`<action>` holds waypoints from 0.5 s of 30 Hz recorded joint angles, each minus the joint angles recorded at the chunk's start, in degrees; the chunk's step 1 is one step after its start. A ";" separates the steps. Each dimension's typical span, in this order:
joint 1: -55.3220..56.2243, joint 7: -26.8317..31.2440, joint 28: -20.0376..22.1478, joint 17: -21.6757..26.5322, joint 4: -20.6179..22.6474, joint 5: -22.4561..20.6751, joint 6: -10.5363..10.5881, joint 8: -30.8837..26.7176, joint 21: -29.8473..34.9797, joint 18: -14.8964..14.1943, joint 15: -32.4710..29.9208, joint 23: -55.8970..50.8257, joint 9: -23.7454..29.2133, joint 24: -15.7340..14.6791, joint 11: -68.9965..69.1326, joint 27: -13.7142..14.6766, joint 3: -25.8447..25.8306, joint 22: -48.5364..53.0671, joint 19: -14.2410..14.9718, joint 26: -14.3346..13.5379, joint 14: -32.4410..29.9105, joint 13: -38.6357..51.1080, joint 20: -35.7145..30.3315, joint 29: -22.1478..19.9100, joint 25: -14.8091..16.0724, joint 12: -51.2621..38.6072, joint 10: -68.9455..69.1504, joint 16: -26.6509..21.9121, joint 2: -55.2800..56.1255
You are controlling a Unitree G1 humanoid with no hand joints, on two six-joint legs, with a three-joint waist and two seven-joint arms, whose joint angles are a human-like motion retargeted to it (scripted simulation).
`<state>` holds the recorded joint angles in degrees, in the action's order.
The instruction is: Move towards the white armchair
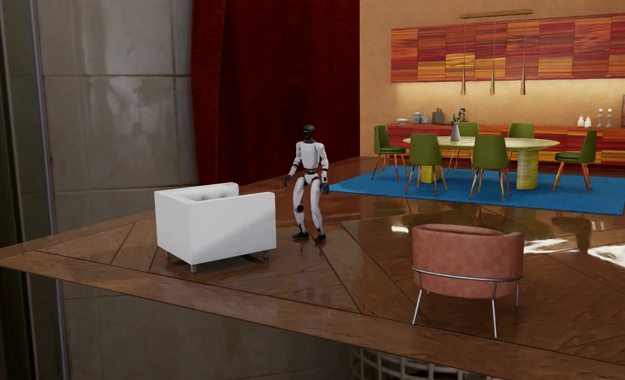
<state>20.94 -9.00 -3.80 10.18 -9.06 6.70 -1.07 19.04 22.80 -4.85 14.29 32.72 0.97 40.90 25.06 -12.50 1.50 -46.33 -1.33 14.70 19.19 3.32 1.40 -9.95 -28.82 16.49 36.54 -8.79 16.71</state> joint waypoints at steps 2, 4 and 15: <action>4.21 4.35 2.87 0.60 0.13 0.19 0.62 1.41 -0.54 -2.45 1.76 -1.47 0.29 0.07 2.68 0.48 0.25 2.39 -0.06 -1.99 0.64 -0.55 1.15 -0.55 0.43 -1.36 7.29 0.00 0.27; 3.42 9.45 5.52 1.50 2.24 0.50 0.95 2.22 0.50 -2.48 2.01 1.97 0.15 -0.13 2.34 -1.14 0.34 5.26 0.16 -4.22 2.37 -0.47 1.18 0.86 1.47 -2.24 2.13 1.00 -0.70; -3.01 8.02 8.20 2.86 5.43 3.80 0.41 3.07 7.21 0.49 0.42 20.33 0.31 -4.01 -0.46 -7.58 -1.41 12.33 2.10 -8.66 -2.22 -8.10 -2.76 8.52 4.43 -0.03 -11.95 1.13 -2.98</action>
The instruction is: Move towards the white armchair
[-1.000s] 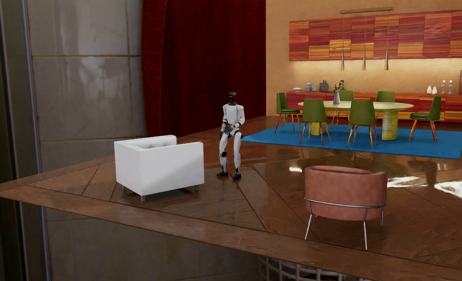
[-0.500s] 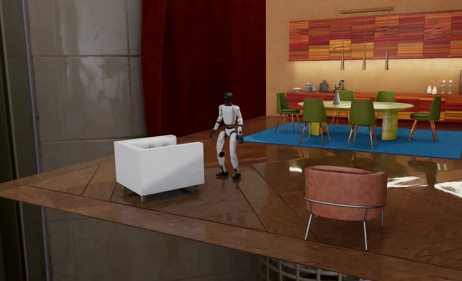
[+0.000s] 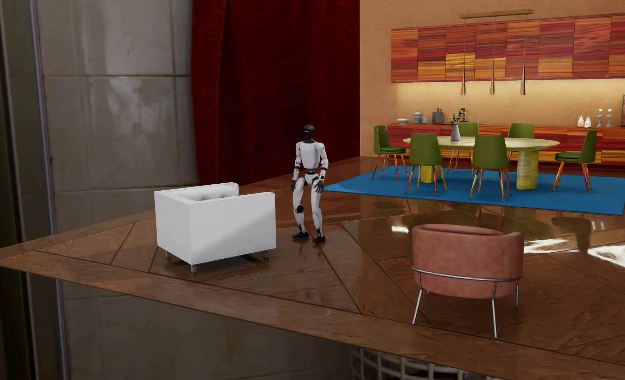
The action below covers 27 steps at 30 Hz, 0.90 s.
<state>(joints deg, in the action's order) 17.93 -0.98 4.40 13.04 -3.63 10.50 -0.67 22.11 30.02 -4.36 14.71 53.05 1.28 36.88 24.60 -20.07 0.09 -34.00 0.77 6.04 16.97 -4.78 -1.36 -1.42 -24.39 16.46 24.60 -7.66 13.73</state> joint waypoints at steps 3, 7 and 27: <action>0.24 -1.70 -1.62 -0.43 -0.14 0.06 0.01 -1.78 -0.98 0.66 -0.41 -1.27 0.40 0.62 0.47 0.36 -0.29 -4.75 0.37 2.83 0.29 -0.89 -0.83 -2.14 0.79 1.45 0.30 -1.00 1.26; 0.54 -3.77 -4.17 -0.47 -0.62 -0.30 0.03 -4.05 -1.14 0.77 -0.89 -5.40 0.74 1.96 0.57 1.92 -0.33 -9.82 0.83 5.61 1.06 -0.12 -1.92 -3.10 -0.40 2.19 0.72 -1.85 2.60; -1.28 -9.99 -0.90 -2.66 -0.66 -0.34 -0.29 -10.43 -2.70 2.31 -2.80 -7.74 1.09 1.67 0.91 1.59 0.87 1.16 2.17 -0.74 0.70 1.04 -0.49 -6.28 1.13 -3.82 -0.26 0.88 4.49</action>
<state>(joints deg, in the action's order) 16.65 -10.98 3.50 10.38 -4.29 10.16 -0.96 11.68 27.32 -2.05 11.91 45.30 2.37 38.55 25.51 -18.48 0.97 -32.84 2.94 5.29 17.67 -3.74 -1.85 -7.71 -23.26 12.65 24.34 -6.78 18.22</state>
